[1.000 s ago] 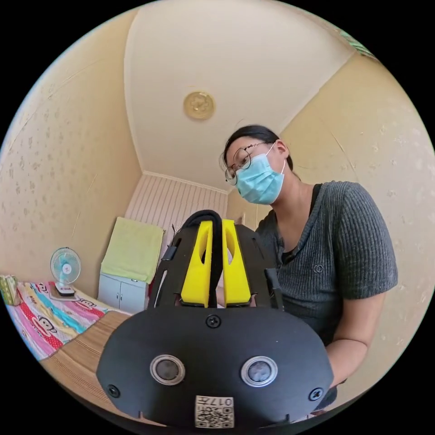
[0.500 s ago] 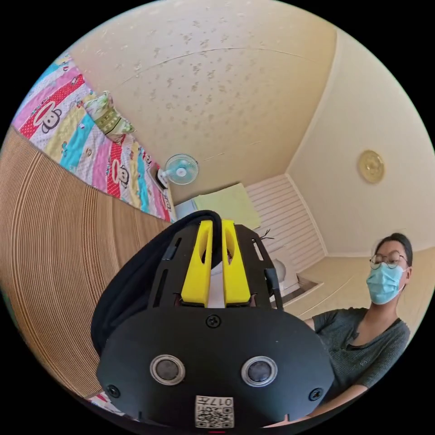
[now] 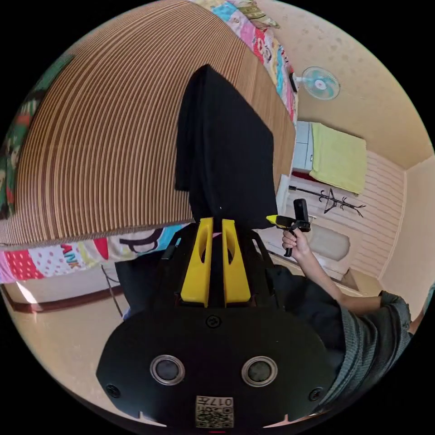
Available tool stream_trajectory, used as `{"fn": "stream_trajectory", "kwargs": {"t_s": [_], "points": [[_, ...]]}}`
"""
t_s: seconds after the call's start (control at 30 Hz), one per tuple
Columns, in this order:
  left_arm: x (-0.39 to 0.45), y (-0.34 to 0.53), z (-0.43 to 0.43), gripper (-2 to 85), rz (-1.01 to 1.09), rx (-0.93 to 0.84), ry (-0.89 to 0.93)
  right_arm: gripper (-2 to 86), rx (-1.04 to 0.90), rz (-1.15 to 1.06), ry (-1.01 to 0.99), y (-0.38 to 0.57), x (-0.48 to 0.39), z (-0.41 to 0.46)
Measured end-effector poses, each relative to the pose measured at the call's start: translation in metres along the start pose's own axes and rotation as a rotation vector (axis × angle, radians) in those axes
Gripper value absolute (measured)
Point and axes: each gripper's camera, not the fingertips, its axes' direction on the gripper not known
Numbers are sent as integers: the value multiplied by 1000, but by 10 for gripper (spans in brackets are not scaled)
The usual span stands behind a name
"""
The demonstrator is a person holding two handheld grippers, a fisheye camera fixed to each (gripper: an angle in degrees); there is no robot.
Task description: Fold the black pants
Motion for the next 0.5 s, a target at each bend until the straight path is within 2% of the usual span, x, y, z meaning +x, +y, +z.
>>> {"fn": "stream_trajectory", "kwargs": {"t_s": [0.1, 0.17, 0.3, 0.4, 0.5], "points": [[-14, -12, -19, 54, -19, 37, 44, 100, 36, 87, 45, -5, 14, -13], [-13, -39, -40, 107, -8, 91, 66, 144, 92, 71, 79, -15, 6, -29], [3, -94, -50, 158, 38, 121, 7, 167, 213, -1, 144, -55, -19, -61], [10, -136, -43, 161, 41, 118, -67, 171, 208, -34, 201, -92, -29, -60], [9, -157, -32, 162, 10, 136, -74, 186, 156, -61, 150, -122, -31, -45]]}}
